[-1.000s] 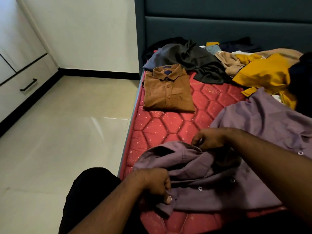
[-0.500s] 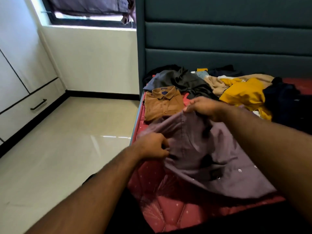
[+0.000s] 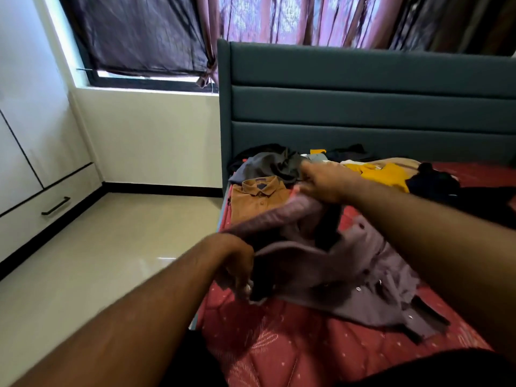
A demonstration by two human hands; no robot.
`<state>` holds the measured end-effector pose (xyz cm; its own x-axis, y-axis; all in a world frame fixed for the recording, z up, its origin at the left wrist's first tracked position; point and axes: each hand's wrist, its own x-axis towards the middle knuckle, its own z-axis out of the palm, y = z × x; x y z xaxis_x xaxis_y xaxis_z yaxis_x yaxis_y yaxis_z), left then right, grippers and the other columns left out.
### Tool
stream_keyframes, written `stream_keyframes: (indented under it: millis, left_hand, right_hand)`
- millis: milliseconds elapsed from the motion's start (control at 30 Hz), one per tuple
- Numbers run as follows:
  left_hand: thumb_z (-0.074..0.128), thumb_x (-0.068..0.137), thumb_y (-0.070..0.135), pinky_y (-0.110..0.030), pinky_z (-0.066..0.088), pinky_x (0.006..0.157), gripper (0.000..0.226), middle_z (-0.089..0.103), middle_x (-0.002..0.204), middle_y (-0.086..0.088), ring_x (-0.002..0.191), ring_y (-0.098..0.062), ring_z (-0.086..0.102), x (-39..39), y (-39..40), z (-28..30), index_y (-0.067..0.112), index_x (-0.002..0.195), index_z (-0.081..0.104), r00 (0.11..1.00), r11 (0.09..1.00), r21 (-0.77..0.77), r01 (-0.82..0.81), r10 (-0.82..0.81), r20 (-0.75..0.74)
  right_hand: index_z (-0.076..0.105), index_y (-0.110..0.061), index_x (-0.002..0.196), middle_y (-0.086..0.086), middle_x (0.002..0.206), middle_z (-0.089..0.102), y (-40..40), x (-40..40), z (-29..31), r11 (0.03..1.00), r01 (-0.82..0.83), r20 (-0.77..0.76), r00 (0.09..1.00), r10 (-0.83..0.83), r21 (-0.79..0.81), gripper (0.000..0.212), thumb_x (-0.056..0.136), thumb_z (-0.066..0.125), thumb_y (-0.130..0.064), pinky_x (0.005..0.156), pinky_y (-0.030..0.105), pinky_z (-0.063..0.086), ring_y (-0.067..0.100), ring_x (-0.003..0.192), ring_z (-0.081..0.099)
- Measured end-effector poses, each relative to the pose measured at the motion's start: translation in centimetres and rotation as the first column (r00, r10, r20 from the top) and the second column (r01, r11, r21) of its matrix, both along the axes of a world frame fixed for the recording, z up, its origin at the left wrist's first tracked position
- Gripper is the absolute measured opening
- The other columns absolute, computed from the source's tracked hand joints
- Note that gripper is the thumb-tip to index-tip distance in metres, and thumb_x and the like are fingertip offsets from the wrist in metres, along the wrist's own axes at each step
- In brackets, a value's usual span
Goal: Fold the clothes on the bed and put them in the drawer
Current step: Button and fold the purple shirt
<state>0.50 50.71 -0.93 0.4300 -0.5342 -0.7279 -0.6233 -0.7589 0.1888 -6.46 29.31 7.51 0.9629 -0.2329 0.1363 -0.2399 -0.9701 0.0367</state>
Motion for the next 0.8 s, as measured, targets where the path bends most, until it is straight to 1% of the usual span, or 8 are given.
stream_keyframes:
  millis: [100, 267, 367, 433, 500, 600, 700, 800]
  left_hand:
    - [0.069, 0.088, 0.007, -0.02, 0.048, 0.047, 0.011, 0.059, 0.054, 0.0, 0.046, -0.01, 0.055, -1.6, 0.5, -3.6, -0.002, 0.083, 0.065, 0.996, 0.999, -0.041, 0.031, -0.034, -0.083]
    - [0.068, 0.091, 0.019, -0.023, 0.043, 0.051, 0.032, 0.068, 0.114, -0.019, 0.061, -0.017, 0.054, -1.5, 0.4, -7.2, 0.0, 0.116, 0.066, 0.977, 0.973, 0.09, 0.214, -0.214, -0.018]
    - [0.066, 0.09, 0.009, -0.02, 0.048, 0.049, 0.021, 0.069, 0.109, -0.017, 0.059, -0.013, 0.057, 0.2, -0.6, -4.9, 0.004, 0.111, 0.069, 0.974, 0.975, 0.092, 0.2, -0.188, -0.127]
    - [0.071, 0.085, 0.01, -0.025, 0.052, 0.058, 0.007, 0.07, 0.091, -0.008, 0.064, -0.012, 0.06, 2.1, -1.4, -0.5, 0.012, 0.091, 0.069, 0.994, 0.974, -0.198, 0.111, -0.107, 0.03]
    - [0.068, 0.087, 0.019, -0.03, 0.049, 0.064, 0.011, 0.067, 0.084, -0.01, 0.07, -0.018, 0.059, 4.1, -1.9, 4.9, 0.011, 0.08, 0.064, 0.911, 0.789, -0.594, 0.156, 0.118, 0.396]
    - [0.066, 0.089, 0.024, -0.028, 0.049, 0.059, 0.018, 0.063, 0.069, -0.006, 0.063, -0.022, 0.058, 3.8, -1.8, 8.3, 0.011, 0.076, 0.065, 0.919, 0.696, -0.701, 0.155, 0.16, 0.361]
    - [0.07, 0.086, 0.028, -0.028, 0.047, 0.058, 0.021, 0.06, 0.064, -0.002, 0.059, -0.018, 0.056, 0.8, -1.6, 4.7, 0.011, 0.075, 0.065, 0.977, 0.842, -0.531, 0.096, 0.022, 0.212]
    - [0.069, 0.086, 0.028, -0.024, 0.04, 0.053, 0.023, 0.058, 0.058, 0.005, 0.051, -0.007, 0.053, -2.0, -1.2, -1.8, 0.012, 0.07, 0.064, 0.969, 0.636, -0.768, -0.068, 0.225, 0.1]
  right_hand:
    - [0.042, -0.021, 0.116, 0.005, 0.118, 0.044, -0.1, -2.8, -4.9, 0.993, -0.121, -0.073, 0.99, 0.12, -0.003, 0.055, 0.087, 0.044, -0.068, 0.073, 0.034, 0.039, 0.029, 0.099, 0.058]
    - [0.056, -0.019, 0.107, -0.001, 0.118, 0.046, -2.1, -5.6, -8.3, 0.951, -0.302, -0.332, 0.905, 0.264, -0.066, 0.027, 0.092, 0.058, -0.041, 0.065, 0.024, 0.03, 0.017, 0.101, 0.055]
    - [0.064, -0.015, 0.093, -0.001, 0.091, 0.058, -3.3, -4.4, -6.3, 0.992, -0.1, -0.382, 0.916, 0.124, 0.083, 0.011, 0.09, 0.064, -0.027, 0.056, 0.024, 0.032, 0.018, 0.088, 0.058]
    - [0.067, -0.012, 0.085, 0.0, 0.078, 0.06, -4.7, -2.9, -2.7, 0.995, -0.004, -0.244, 0.969, 0.029, 0.101, 0.01, 0.085, 0.071, -0.021, 0.056, 0.019, 0.036, 0.02, 0.082, 0.059]
    - [0.07, -0.009, 0.082, 0.009, 0.081, 0.065, -5.8, -1.6, 2.5, 0.993, 0.065, 0.13, 0.988, -0.078, 0.098, 0.013, 0.081, 0.075, -0.021, 0.063, 0.027, 0.043, 0.028, 0.085, 0.063]
    - [0.066, -0.013, 0.086, 0.018, 0.093, 0.066, -4.1, -0.8, 7.5, 0.971, 0.229, 0.515, 0.826, -0.228, 0.064, 0.022, 0.083, 0.069, -0.035, 0.069, 0.035, 0.043, 0.038, 0.089, 0.062]
    - [0.062, -0.017, 0.08, 0.014, 0.091, 0.066, -0.5, -0.5, 5.3, 0.98, 0.184, 0.393, 0.898, -0.198, 0.072, 0.021, 0.084, 0.066, -0.037, 0.07, 0.034, 0.046, 0.035, 0.088, 0.063]
    - [0.055, -0.018, 0.068, 0.003, 0.068, 0.058, 2.6, -2.1, -3.4, 0.92, 0.156, 0.009, 0.985, -0.17, 0.361, 0.023, 0.081, 0.074, -0.023, 0.059, 0.028, 0.045, 0.021, 0.067, 0.06]
